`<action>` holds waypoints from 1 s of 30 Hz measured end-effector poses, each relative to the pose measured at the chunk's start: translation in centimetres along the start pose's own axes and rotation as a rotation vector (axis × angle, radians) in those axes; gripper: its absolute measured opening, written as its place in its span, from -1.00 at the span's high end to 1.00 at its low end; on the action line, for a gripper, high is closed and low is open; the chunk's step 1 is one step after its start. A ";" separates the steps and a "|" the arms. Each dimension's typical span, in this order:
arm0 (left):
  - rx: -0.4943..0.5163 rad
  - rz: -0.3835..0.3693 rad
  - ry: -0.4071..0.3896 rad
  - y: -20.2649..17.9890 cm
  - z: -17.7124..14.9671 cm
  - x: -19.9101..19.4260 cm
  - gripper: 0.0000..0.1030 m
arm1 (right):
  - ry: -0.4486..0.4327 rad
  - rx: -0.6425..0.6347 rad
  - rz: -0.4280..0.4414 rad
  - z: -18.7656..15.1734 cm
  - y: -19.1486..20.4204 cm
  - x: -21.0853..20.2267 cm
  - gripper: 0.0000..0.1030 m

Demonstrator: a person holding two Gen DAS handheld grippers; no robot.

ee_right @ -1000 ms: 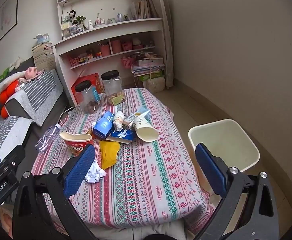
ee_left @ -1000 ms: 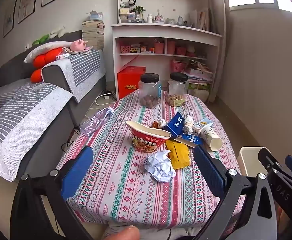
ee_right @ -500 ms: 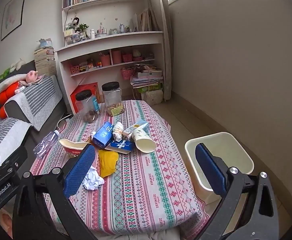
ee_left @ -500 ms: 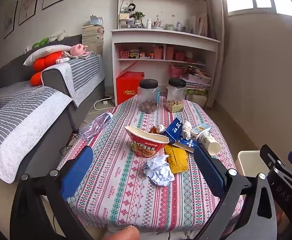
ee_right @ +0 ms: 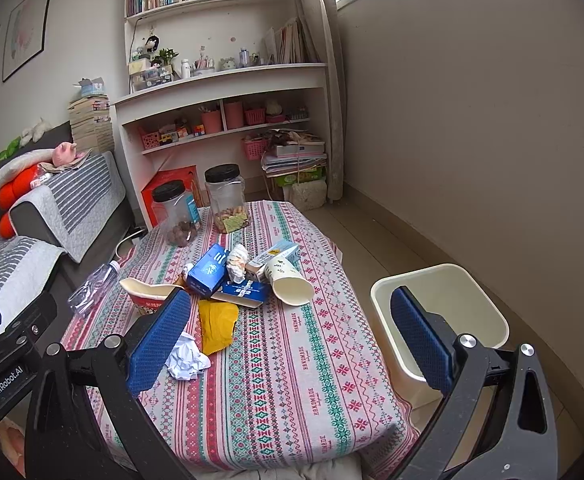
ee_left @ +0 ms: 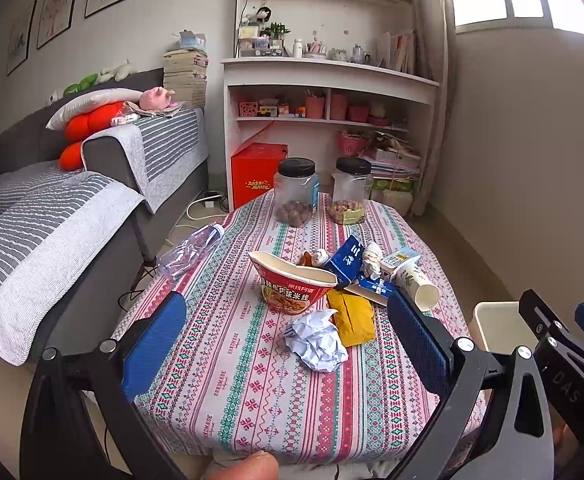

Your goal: Collect trash

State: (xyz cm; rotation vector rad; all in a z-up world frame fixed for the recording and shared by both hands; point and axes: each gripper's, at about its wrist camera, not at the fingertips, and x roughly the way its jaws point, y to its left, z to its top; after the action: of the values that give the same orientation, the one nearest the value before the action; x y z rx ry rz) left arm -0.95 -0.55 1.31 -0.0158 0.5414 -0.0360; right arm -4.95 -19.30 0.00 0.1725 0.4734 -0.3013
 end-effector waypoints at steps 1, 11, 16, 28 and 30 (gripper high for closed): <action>0.000 0.000 0.000 0.0 0.0 0.0 -0.89 | 0.001 0.000 0.000 0.0 0.0 0.0 -0.87; -0.002 -0.001 0.008 0.3 -0.5 0.3 -0.89 | 0.000 -0.003 0.002 -0.2 0.1 0.0 -0.87; -0.002 -0.003 0.008 0.4 -0.6 0.3 -0.89 | 0.000 -0.004 0.004 -0.3 0.4 -0.1 -0.87; -0.002 0.000 0.015 0.4 -0.8 0.6 -0.89 | 0.010 -0.004 0.012 -0.9 0.8 -0.3 -0.87; -0.003 0.000 0.018 0.3 -1.0 0.6 -0.89 | 0.010 -0.004 0.013 -0.9 0.9 -0.4 -0.87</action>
State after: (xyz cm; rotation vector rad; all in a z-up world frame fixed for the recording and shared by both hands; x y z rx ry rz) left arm -0.88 -0.25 0.14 -0.0182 0.5592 -0.0359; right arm -5.42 -18.17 -0.55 0.1736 0.4829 -0.2870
